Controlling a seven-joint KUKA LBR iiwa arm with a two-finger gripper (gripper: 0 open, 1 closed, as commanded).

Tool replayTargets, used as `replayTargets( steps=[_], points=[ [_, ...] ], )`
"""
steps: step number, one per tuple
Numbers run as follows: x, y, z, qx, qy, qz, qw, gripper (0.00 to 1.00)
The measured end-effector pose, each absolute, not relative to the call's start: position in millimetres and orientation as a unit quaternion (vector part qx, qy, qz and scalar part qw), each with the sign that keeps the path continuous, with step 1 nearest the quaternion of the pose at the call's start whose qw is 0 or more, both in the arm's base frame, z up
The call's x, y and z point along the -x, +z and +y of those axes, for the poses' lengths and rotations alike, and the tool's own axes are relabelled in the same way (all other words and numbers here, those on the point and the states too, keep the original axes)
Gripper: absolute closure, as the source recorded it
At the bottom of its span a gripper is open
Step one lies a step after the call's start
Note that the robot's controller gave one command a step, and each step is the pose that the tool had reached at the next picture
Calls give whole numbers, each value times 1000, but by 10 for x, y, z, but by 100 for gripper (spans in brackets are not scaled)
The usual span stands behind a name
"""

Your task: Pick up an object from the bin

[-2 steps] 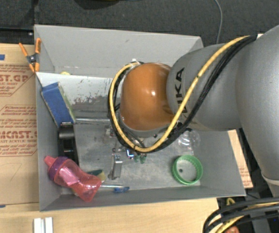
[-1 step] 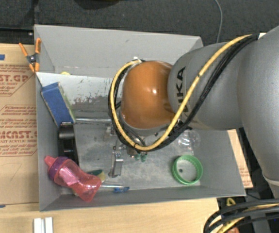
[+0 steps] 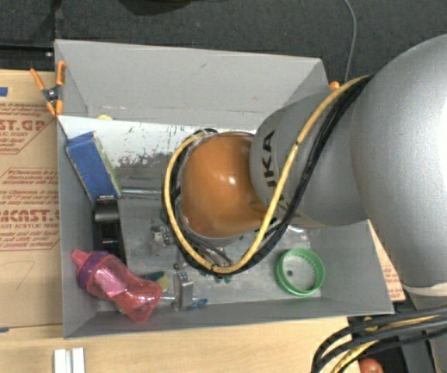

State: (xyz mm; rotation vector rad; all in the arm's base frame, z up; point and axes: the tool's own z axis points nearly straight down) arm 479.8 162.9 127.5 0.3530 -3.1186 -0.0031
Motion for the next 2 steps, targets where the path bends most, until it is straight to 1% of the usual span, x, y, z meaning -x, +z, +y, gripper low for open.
replayTargets(
  steps=[1, 2],
  points=[
    [-4799, 1174, 1638, -121, -1, -993, -1, 0],
    [-4804, 1165, 2032, -266, -1, -964, -1, 0]
  ],
)
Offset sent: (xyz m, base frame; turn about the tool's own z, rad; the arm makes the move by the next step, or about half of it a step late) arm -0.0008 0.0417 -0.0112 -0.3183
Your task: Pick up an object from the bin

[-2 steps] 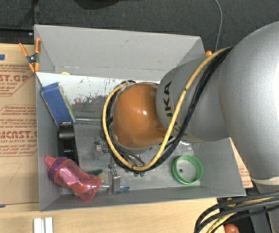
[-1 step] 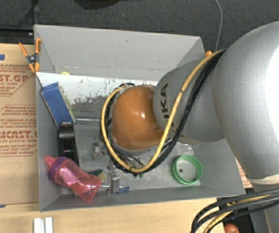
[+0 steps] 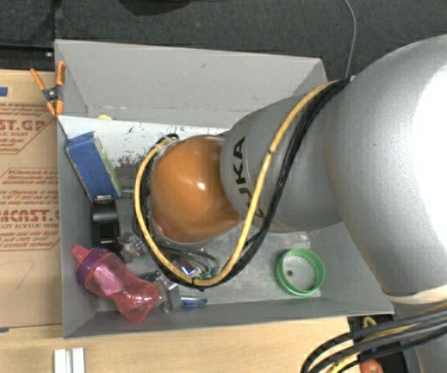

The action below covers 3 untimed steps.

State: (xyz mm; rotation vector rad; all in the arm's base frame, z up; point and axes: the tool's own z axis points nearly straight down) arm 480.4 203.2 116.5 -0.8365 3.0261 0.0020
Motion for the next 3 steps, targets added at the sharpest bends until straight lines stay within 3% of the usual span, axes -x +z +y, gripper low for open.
replayTargets(
  steps=[1, 2, 3],
  points=[
    [-4888, 763, 1972, 237, 5, 971, 15, 0],
    [-4828, 707, 1645, 317, 1, 948, 8, 100],
    [-4828, 708, 1645, 317, 1, 948, 8, 100]
  ],
)
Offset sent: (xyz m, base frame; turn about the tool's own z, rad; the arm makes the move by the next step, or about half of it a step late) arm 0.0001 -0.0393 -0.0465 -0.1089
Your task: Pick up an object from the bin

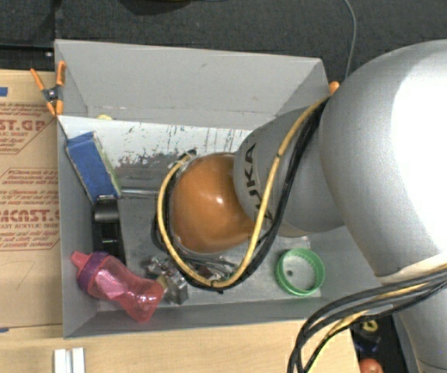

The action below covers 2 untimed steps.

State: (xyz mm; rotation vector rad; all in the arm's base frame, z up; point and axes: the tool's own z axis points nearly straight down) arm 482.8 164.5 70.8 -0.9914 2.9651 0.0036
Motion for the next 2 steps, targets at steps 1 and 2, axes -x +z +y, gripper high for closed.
replayTargets(
  steps=[1, 2],
  points=[
    [-4796, 959, 1642, 317, 1, 948, 2, 100],
    [-4820, 1166, 1651, 317, 1, 948, 7, 100]
  ],
)
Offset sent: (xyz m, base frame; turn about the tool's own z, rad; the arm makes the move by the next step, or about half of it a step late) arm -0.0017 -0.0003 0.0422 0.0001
